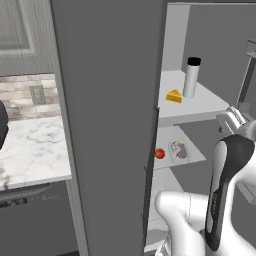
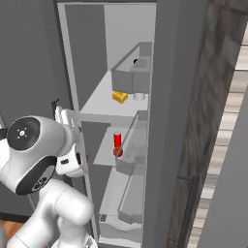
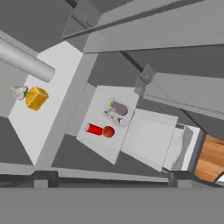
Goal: Place the tupperware on the second highest shelf of the fridge. Make space for the tupperware among the existing items by rearranging them on the shelves if needed. Close the fridge door when finished.
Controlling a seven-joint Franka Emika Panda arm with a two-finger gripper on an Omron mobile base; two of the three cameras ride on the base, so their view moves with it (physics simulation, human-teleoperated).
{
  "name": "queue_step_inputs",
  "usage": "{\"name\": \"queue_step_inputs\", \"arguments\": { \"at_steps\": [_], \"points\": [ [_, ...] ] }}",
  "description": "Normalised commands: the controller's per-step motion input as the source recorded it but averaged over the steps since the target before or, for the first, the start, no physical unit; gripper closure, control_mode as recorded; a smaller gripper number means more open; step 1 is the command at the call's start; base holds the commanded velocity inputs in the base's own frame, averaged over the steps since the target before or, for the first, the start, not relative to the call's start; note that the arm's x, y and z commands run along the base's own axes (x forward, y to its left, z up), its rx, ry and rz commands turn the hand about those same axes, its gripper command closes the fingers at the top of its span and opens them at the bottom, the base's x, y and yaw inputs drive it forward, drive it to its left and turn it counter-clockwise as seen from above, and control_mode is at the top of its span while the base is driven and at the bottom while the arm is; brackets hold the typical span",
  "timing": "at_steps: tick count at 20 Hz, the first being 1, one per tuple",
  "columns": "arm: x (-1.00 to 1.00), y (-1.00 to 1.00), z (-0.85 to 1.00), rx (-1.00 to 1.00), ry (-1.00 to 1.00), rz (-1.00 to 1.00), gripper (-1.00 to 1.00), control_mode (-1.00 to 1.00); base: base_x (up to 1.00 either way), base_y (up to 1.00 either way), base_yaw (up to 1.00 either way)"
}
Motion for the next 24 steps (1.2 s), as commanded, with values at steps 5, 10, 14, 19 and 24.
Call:
{"name": "queue_step_inputs", "arguments": {
  "at_steps": [5, 10, 14, 19, 24],
  "points": [
    [-0.13, 0.29, 0.14, 0.00, 0.13, 0.11, -1.00, -1.00, 0.00, 0.00, 0.00],
    [0.00, 0.00, 0.01, 0.00, 0.03, 0.01, -1.00, -1.00, 0.00, 0.00, 0.00],
    [0.00, 0.00, 0.00, 0.00, 0.00, 0.00, -1.00, -1.00, 0.00, 0.00, 0.00],
    [0.00, 0.00, 0.00, 0.00, 0.00, 0.00, -1.00, 1.00, -0.16, -0.01, 0.00],
    [0.00, 0.00, 0.00, 0.00, 0.00, 0.00, -1.00, 1.00, -0.80, -0.07, 0.01]
  ]
}}
